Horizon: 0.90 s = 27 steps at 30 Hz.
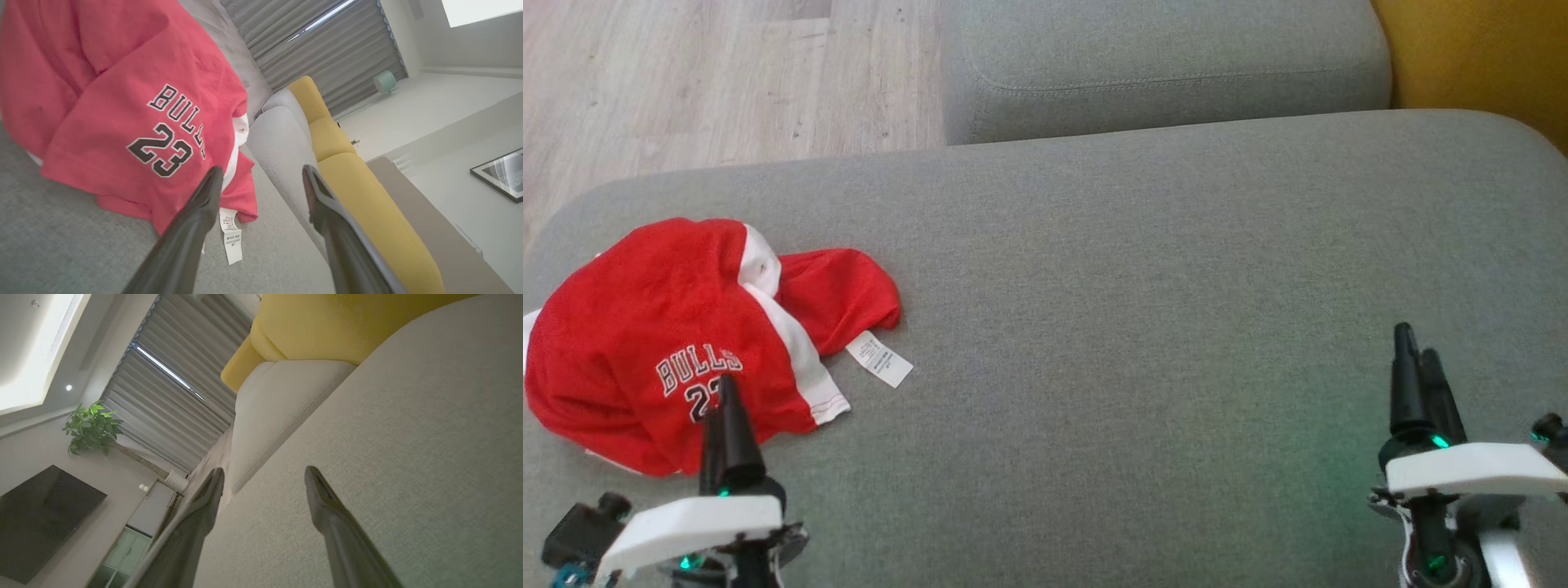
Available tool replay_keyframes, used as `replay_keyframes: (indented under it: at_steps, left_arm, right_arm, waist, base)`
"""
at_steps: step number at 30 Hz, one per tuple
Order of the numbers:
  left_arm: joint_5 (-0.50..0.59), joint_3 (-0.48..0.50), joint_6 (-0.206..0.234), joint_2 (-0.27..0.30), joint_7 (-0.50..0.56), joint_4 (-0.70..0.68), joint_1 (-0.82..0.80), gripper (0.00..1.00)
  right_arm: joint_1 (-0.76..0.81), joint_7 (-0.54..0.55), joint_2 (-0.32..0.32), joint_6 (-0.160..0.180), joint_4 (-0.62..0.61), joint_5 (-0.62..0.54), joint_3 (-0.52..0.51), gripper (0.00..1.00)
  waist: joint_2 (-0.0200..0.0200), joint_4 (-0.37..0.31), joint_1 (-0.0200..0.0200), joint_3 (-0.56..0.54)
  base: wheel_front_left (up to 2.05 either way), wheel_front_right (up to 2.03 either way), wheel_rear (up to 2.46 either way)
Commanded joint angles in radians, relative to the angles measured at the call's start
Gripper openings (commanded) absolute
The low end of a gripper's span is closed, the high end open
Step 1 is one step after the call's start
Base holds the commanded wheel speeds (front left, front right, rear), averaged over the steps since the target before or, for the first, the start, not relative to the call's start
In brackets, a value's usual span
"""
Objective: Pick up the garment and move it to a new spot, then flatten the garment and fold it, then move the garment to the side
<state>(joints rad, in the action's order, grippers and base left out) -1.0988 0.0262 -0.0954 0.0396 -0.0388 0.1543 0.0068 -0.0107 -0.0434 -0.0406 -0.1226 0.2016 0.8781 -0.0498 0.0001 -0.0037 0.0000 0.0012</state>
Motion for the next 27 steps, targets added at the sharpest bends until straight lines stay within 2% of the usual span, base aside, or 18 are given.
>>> replay_keyframes:
  at_steps: [1, 27]
  left_arm:
    - [0.028, 0.006, 0.003, 0.007, -0.015, -0.042, -0.029, 1.0]
    - [0.493, -0.125, 0.021, 0.008, -0.092, -0.111, -0.023, 1.0]
  right_arm:
    - [-0.052, -0.011, -0.006, -0.004, -0.045, -0.032, 0.015, 1.0]
    - [-0.053, -0.088, -0.007, -0.005, -0.085, -0.455, 0.113, 1.0]
  waist:
    - [-0.0001, 0.0, 0.0, 0.0]
    - [-0.0001, -0.011, 0.0, 0.006]
  base:
    - [0.0, 0.0, 0.0]
    - [0.0, 0.0, 0.0]
